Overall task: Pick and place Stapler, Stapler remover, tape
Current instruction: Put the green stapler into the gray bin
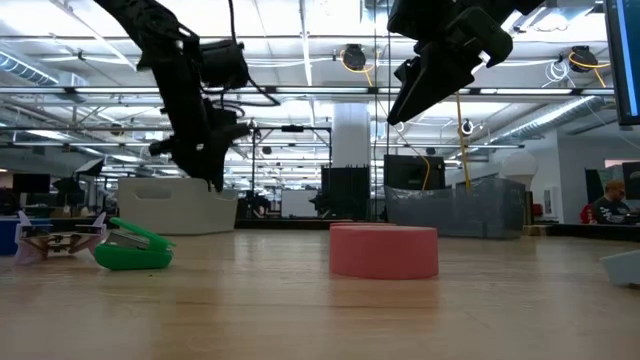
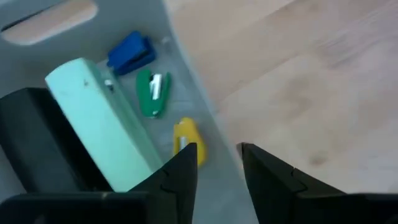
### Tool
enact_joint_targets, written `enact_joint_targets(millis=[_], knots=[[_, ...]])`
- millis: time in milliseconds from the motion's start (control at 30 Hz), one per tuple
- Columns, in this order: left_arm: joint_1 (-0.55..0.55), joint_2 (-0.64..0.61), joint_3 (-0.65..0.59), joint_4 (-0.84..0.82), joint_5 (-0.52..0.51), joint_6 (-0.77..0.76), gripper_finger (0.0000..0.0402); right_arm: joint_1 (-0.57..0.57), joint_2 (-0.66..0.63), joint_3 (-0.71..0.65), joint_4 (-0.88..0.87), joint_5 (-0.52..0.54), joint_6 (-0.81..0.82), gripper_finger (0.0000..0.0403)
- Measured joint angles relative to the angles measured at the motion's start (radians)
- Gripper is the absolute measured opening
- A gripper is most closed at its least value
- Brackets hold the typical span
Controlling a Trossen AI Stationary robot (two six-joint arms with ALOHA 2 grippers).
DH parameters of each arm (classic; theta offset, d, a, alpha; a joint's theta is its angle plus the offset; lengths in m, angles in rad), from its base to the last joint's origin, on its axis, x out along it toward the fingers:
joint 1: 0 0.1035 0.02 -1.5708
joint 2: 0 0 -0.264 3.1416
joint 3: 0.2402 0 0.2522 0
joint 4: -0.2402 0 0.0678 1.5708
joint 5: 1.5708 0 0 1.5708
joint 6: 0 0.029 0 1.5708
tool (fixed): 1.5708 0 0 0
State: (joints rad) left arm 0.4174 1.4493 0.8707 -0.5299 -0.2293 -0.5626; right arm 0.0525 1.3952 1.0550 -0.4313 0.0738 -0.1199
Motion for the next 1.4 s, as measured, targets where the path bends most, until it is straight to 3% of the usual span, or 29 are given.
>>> enact_joint_targets(millis=[300, 433, 567, 767, 933, 1167, 1400], knots=[[-0.028, -0.229, 0.101, -0.152, 0.136, -0.03, 0.0102, 0.0, 0.0, 0.0, 0.0, 0.0, 0.0, 0.0151], [-0.133, -0.333, 0.117, -0.14, 0.211, -0.012, 0.009, 0.0, 0.0, 0.0, 0.0, 0.0, -0.011, 0.0151], [-0.31, -0.368, 0.117, -0.059, 0.284, 0.003, 0.008, 0.0, 0.0, 0.0, -0.004, 0.0, -0.043, 0.0151], [-0.603, -0.275, 0.117, 0.105, 0.255, 0.011, 0.0065, -0.001, 0.0, 0.0, -0.031, 0.001, -0.078, 0.0151], [-0.744, -0.127, 0.117, 0.242, 0.234, -0.018, 0.0052, -0.013, 0.0, -0.02, -0.057, 0.002, -0.087, 0.0151], [-0.791, 0.037, 0.116, 0.32, 0.266, -0.121, 0.0026, -0.062, -0.032, -0.117, -0.055, -0.003, -0.087, 0.0151], [-0.795, 0.097, 0.118, 0.428, 0.308, -0.184, 0.0006, -0.094, -0.158, -0.21, -0.019, -0.108, -0.043, 0.0151]])
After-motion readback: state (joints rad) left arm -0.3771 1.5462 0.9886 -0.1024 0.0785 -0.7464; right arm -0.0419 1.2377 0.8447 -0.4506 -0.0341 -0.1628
